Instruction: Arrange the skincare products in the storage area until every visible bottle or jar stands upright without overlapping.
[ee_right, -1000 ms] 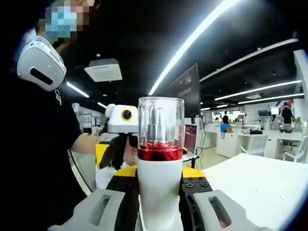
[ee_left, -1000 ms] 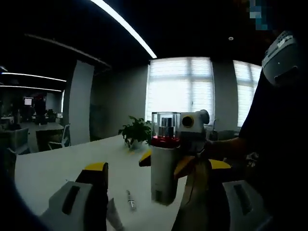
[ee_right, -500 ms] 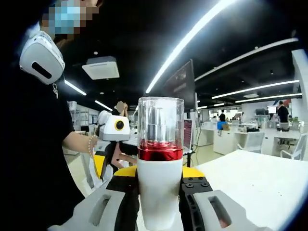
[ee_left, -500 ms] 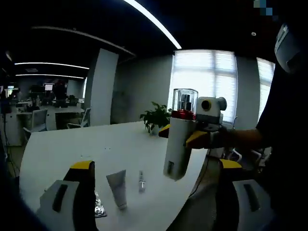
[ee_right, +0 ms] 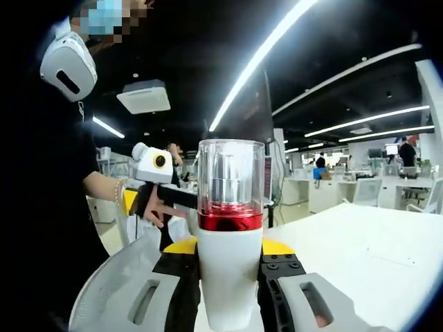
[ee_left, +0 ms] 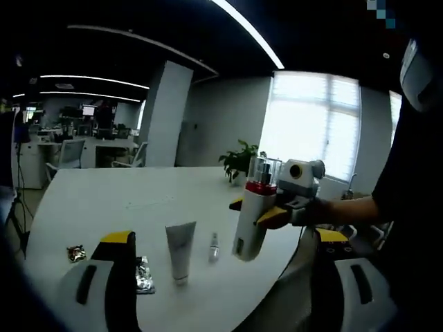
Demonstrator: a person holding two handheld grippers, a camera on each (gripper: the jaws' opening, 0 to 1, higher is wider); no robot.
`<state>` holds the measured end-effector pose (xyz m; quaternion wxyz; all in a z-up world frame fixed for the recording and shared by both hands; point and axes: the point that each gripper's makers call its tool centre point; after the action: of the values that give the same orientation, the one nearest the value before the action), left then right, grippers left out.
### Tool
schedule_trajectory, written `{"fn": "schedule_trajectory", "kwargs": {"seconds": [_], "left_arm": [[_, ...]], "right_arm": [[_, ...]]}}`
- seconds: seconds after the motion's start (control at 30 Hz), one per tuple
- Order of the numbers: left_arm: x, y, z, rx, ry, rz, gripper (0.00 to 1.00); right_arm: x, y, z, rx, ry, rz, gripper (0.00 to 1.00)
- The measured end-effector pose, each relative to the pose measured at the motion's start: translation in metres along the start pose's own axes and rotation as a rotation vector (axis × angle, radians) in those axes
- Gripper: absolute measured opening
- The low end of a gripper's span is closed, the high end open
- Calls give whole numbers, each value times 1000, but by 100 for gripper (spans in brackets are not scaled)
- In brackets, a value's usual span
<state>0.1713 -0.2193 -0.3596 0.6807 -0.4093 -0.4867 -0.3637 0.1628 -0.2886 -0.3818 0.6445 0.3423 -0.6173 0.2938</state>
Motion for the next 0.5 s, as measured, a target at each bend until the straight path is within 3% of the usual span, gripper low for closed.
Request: {"fn": "schedule_trajectory", "kwargs": {"seconds": [0.1, 0.3, 0.5], "left_arm": [[-13, 17, 0, 36, 11, 26, 99], [-34, 30, -3, 67, 54, 55, 97], [-46, 47, -4, 114, 72, 60, 97]], "right_arm": [[-20, -11, -1, -13, -4, -20, 22], [-49, -26, 0, -24, 4, -11, 22], [-82, -42, -1, -16, 27, 4, 22]]}}
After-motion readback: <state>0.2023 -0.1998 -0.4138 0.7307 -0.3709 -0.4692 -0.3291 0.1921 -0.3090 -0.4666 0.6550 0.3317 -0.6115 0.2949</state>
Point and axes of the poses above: the point that each gripper's makers call its tool centre point, and the gripper's own axes: z roughly backward along the fingers, y roughly to its left, x roughly out of its top, and after that the axes turned 9 degrees about x, right-handed
